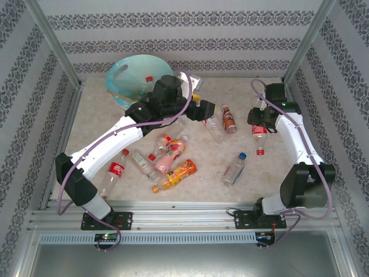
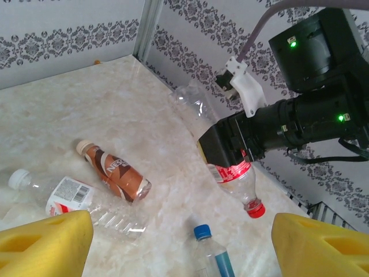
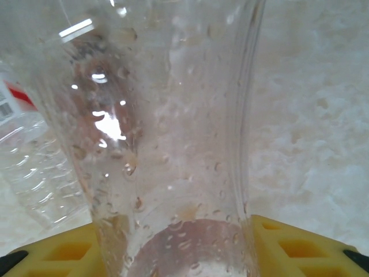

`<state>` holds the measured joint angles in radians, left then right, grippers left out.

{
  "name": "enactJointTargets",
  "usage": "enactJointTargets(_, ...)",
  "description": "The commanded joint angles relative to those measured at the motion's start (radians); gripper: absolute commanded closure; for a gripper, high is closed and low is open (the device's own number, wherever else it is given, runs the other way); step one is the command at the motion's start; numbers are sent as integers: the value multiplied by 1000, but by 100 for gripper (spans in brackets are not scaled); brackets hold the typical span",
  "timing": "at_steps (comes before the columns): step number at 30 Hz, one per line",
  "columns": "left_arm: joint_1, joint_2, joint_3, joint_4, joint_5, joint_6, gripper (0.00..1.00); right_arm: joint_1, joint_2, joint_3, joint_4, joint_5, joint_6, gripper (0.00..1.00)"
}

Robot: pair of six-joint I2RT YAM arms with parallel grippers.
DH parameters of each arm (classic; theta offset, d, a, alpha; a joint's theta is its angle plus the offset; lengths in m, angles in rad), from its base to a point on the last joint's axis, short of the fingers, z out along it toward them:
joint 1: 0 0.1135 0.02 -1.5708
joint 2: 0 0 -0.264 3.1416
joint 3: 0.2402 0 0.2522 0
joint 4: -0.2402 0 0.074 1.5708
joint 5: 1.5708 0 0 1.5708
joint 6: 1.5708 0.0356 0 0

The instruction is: Put the plastic bottles in the bin

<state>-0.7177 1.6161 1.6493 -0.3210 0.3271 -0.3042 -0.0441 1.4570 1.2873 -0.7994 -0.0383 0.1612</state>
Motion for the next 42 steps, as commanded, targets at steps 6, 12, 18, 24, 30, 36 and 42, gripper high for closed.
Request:
enactJointTargets(6,35,14,90,50,103,-47,17,0,-205,-76,121,-337,32,49)
enactJointTargets(12,66,35,110,90,221,-92,14,36,-355,-112,233,-640,39,50)
enactJointTargets(18,70,60,97,194,394,-158,9,183,-434,-113,361,-833,47,49)
enactJointTargets(24,71,43,4,423,532,-282,7,295,-421,-64,383,-866,36,50)
enactJointTargets(30,70,24,-55,544,612,-336,16,371,-377,-15,403,-875,55,50)
enactJointTargets(36,72,-14,-80,524,593,-287,44,388,-364,-2,419,-859,67,44)
enactJointTargets(42,75,-90,-70,418,460,-162,54,389,-403,5,419,-774,74,16)
